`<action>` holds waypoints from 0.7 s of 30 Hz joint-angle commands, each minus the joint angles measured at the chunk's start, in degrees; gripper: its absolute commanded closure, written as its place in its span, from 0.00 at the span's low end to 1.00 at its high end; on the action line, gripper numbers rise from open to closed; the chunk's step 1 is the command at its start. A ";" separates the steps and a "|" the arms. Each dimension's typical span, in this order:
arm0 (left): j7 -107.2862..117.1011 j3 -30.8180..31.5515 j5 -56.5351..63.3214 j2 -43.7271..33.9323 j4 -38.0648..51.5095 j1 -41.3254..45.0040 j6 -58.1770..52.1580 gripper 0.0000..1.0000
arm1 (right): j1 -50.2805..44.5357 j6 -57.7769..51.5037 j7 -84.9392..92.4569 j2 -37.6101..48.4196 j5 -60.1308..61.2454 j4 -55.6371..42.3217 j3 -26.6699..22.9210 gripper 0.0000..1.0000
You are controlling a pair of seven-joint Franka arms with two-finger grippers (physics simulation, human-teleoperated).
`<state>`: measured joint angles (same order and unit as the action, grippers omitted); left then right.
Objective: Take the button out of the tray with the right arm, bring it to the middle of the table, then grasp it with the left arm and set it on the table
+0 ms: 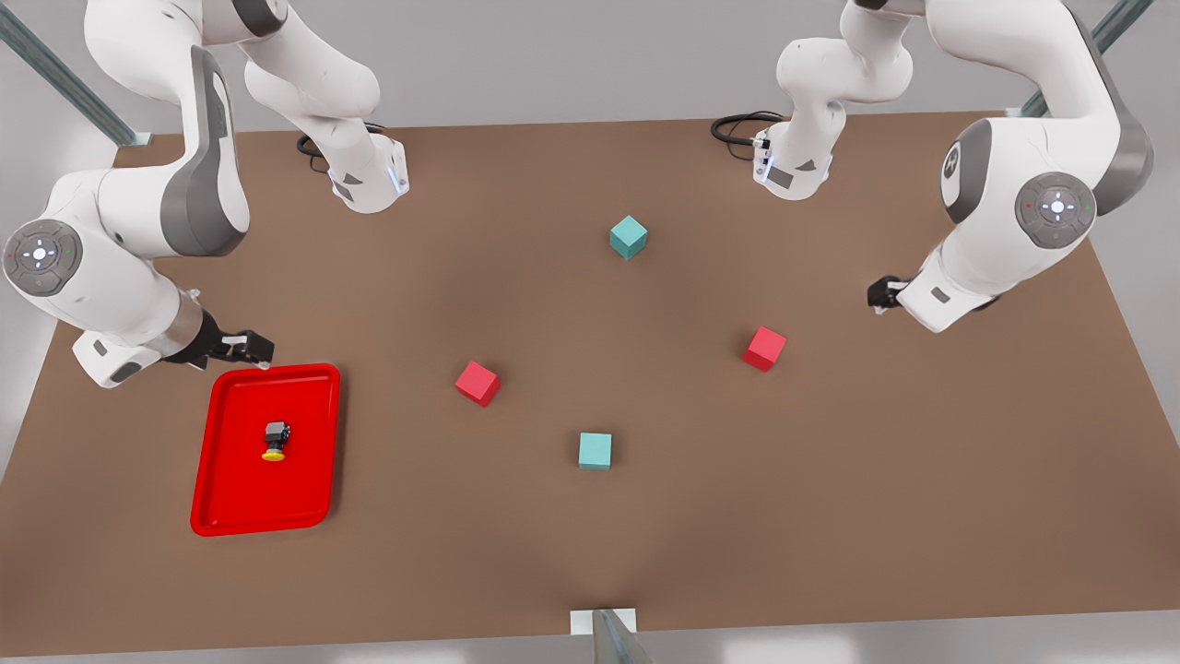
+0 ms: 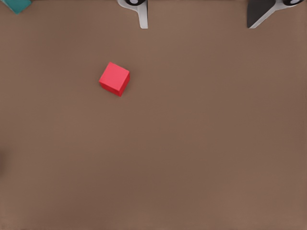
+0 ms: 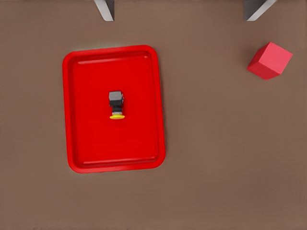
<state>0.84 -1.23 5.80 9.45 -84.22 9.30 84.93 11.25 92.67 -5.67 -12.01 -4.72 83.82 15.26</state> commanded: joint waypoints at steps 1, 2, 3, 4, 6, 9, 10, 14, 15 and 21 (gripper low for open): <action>0.30 0.00 0.62 -0.04 0.02 0.01 2.70 0.00 | -0.17 0.67 -1.00 0.06 -0.20 0.03 0.03 0.00; 0.30 0.00 0.62 -0.04 0.02 0.01 2.70 0.00 | -0.35 0.67 -1.27 -1.26 -0.03 -0.06 0.03 0.00; 0.30 0.00 0.62 -0.04 0.02 0.01 2.61 0.00 | -0.79 0.58 -1.01 -2.93 -0.73 0.03 0.12 0.00; 0.30 0.00 0.62 0.13 0.02 0.01 2.61 0.00 | 0.44 0.67 0.65 -6.43 -2.93 0.03 -0.06 0.00; 0.30 0.00 0.62 0.66 0.02 0.10 2.44 0.00 | 3.25 0.40 1.98 -11.45 -2.49 0.56 -0.06 0.00; 0.30 0.00 0.62 0.75 0.02 0.01 2.35 0.00 | 4.92 3.04 1.54 -17.96 -3.02 1.26 -0.06 0.00; 0.39 0.00 0.62 0.75 0.02 0.01 2.26 0.00 | 5.01 7.08 1.80 -17.78 -3.11 4.68 -0.06 0.00; 0.30 0.00 0.62 0.75 0.02 0.10 1.73 0.00 | 7.12 27.20 4.60 -15.32 -8.03 18.14 0.21 0.00; 0.30 0.00 0.62 0.75 0.02 0.10 1.73 0.00 | 9.58 32.04 8.21 -15.67 -8.03 17.96 0.21 0.00; 0.39 0.00 0.62 0.75 -0.07 0.10 1.65 0.00 | 10.90 38.02 16.74 -20.59 -7.50 15.94 0.03 0.00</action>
<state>1.05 -1.23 6.38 10.26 -84.31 9.40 86.70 22.12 121.95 -0.26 -32.11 -12.21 99.83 15.25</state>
